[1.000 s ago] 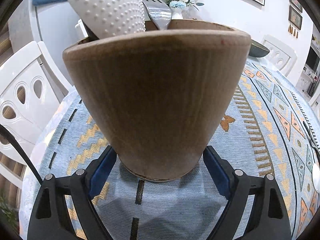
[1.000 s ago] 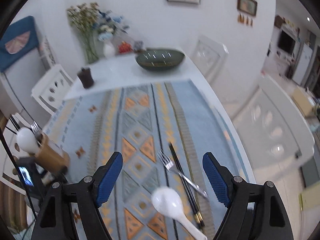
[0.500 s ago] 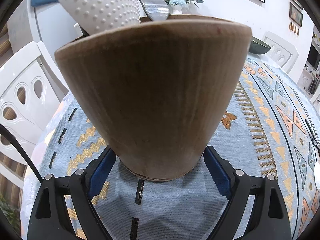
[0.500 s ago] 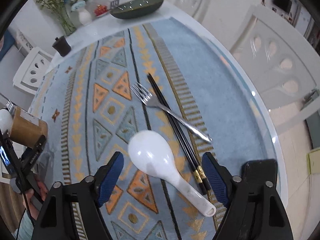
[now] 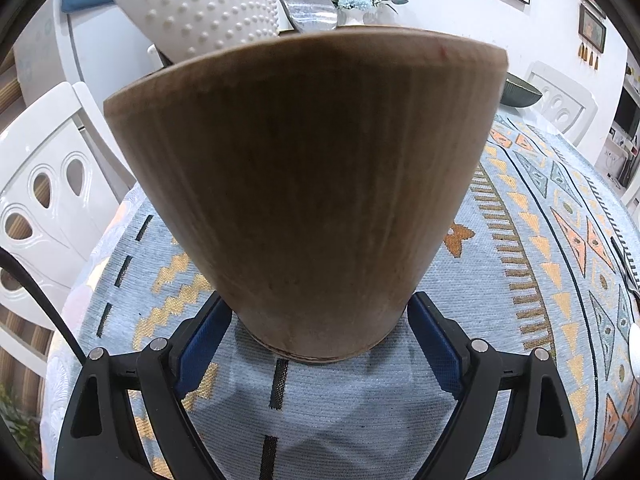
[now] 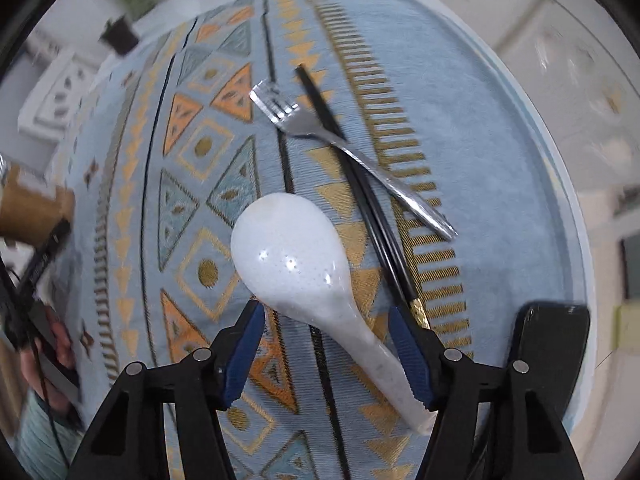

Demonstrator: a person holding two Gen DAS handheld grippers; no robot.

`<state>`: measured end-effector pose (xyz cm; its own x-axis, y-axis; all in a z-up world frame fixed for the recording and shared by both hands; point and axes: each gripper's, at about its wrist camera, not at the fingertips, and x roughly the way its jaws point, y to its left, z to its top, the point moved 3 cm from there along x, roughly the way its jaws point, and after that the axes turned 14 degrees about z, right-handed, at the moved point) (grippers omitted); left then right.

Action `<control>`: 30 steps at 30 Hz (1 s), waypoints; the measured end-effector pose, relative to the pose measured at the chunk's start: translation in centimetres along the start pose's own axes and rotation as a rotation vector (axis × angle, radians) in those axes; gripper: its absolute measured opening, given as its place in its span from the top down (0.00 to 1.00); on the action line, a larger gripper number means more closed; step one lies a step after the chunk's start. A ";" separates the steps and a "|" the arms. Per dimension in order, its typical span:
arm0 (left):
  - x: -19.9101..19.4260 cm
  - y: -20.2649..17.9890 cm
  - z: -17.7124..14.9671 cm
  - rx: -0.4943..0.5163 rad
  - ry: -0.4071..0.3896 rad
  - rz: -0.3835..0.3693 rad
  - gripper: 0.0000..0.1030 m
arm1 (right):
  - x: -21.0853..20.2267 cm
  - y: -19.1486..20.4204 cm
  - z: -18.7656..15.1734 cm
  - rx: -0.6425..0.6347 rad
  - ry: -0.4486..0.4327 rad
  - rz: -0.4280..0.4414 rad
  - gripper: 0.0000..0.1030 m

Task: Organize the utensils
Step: 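Grasp the white ceramic spoon by its handle with the right gripper, then lift the ceramic spoon upright and carry it over the wooden cup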

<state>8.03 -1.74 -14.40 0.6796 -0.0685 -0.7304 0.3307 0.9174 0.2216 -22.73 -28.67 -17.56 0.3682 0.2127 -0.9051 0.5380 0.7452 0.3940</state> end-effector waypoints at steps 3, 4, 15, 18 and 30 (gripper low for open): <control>0.0 -0.2 -0.1 0.000 0.002 -0.001 0.14 | 1.1 0.0 0.3 -0.026 0.054 0.000 0.36; 0.0 -0.4 -0.1 0.000 0.003 0.000 0.14 | 1.2 0.4 0.4 -0.046 0.064 -0.008 0.34; 0.9 -0.8 -0.1 0.007 0.010 0.011 0.13 | 0.1 4.0 2.6 0.071 0.050 0.188 0.88; 1.0 -1.0 -0.2 0.010 0.011 0.013 0.13 | 0.2 3.9 3.0 0.091 0.044 0.201 0.88; 1.1 -1.2 -0.3 0.016 0.013 0.017 0.13 | -0.3 5.8 3.8 0.045 -0.033 0.193 0.88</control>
<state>8.20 -2.80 -15.71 0.6767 -0.0481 -0.7347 0.3296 0.9121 0.2439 -16.85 -26.80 -14.36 0.4919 0.3275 -0.8067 0.4879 0.6637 0.5670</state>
